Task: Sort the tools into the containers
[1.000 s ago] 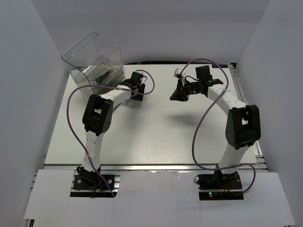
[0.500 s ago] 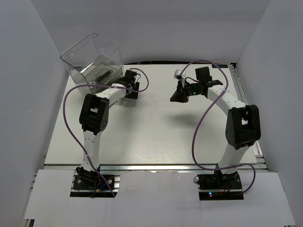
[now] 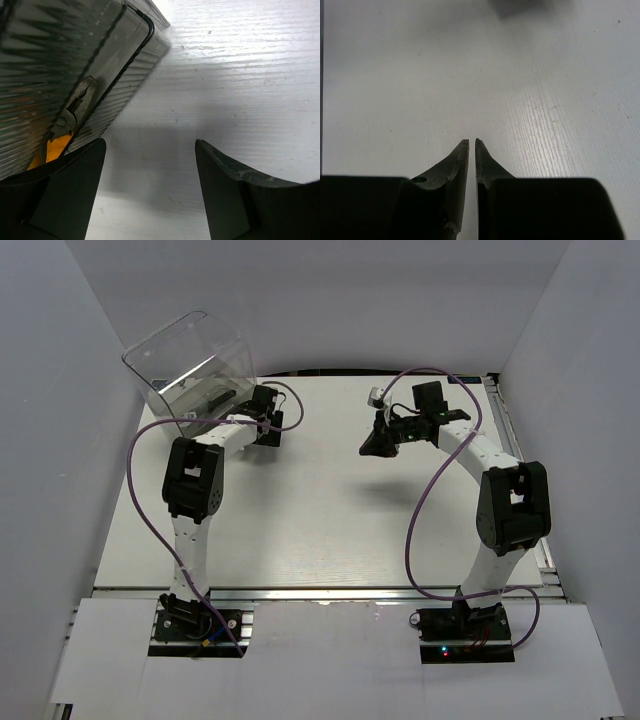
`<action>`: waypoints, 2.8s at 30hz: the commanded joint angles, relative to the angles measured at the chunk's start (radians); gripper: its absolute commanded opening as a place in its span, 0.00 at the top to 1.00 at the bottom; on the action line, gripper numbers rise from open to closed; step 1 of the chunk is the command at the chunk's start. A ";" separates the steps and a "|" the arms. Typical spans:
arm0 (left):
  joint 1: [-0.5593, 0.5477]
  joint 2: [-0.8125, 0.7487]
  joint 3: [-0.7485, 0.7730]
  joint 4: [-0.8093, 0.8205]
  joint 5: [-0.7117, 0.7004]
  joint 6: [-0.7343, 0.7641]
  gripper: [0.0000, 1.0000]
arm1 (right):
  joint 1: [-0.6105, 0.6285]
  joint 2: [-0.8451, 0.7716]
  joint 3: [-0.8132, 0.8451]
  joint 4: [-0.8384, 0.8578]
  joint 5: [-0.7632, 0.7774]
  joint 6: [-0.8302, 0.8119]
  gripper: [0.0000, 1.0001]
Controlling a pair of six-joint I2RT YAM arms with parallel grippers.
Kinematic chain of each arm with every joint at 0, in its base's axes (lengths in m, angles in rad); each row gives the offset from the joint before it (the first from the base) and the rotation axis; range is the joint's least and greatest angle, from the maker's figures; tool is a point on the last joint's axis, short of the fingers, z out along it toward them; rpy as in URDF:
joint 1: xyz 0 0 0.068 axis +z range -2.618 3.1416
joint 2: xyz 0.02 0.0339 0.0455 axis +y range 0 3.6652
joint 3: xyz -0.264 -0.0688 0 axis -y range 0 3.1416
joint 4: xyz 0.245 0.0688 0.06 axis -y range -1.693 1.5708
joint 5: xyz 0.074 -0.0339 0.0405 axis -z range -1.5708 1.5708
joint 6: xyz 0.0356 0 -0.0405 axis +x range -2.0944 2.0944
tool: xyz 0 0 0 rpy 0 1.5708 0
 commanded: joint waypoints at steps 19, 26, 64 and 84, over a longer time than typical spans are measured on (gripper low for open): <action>0.049 -0.123 -0.042 0.127 0.020 0.336 0.13 | -0.006 -0.053 -0.006 0.019 -0.021 0.009 0.84; 0.060 -0.149 -0.062 0.136 0.069 0.339 0.13 | -0.008 -0.057 -0.005 0.014 -0.021 0.006 0.84; 0.049 -1.336 -0.826 0.276 0.767 -0.376 0.02 | -0.069 -0.404 -0.012 -0.098 0.565 0.211 0.11; 0.049 -1.519 -0.834 0.151 0.756 -0.354 0.02 | -0.069 -0.610 -0.215 -0.050 0.782 0.363 0.11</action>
